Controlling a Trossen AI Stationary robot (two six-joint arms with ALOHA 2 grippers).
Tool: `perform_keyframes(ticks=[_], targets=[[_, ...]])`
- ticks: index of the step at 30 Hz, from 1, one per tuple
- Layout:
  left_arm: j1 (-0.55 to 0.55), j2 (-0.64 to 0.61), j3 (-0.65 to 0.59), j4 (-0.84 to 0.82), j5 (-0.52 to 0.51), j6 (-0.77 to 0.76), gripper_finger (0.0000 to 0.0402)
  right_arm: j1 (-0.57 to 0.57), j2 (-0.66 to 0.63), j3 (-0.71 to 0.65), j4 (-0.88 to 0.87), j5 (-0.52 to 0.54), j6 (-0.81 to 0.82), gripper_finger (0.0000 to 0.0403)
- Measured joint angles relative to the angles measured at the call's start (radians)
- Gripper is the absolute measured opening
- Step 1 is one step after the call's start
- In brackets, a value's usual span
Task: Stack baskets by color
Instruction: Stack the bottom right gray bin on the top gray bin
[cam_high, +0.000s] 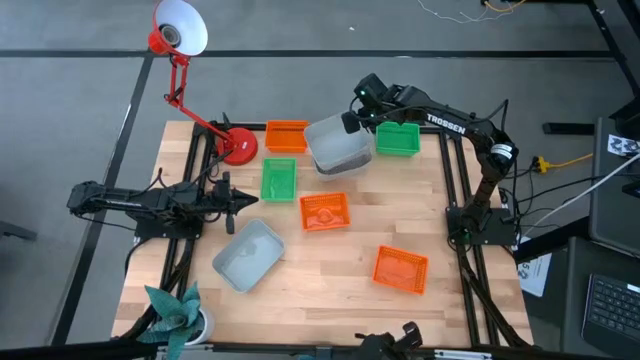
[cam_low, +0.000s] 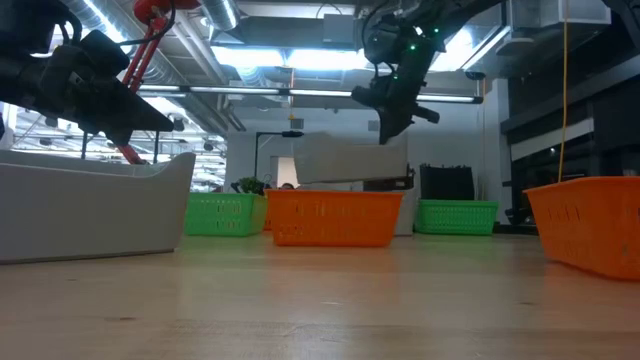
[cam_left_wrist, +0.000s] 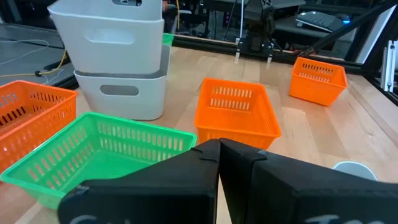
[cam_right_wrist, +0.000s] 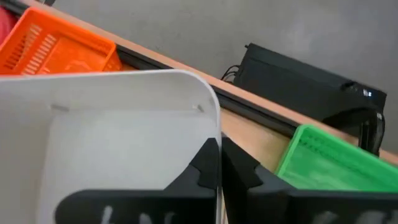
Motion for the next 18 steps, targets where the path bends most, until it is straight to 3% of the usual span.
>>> perform_keyframes(ticks=[18], targets=[[0.0, 0.0, 0.0, 0.0, 0.001, -0.024, 0.0, 0.043, -0.001, -0.068, 0.011, 0.079, 0.084, 0.0]])
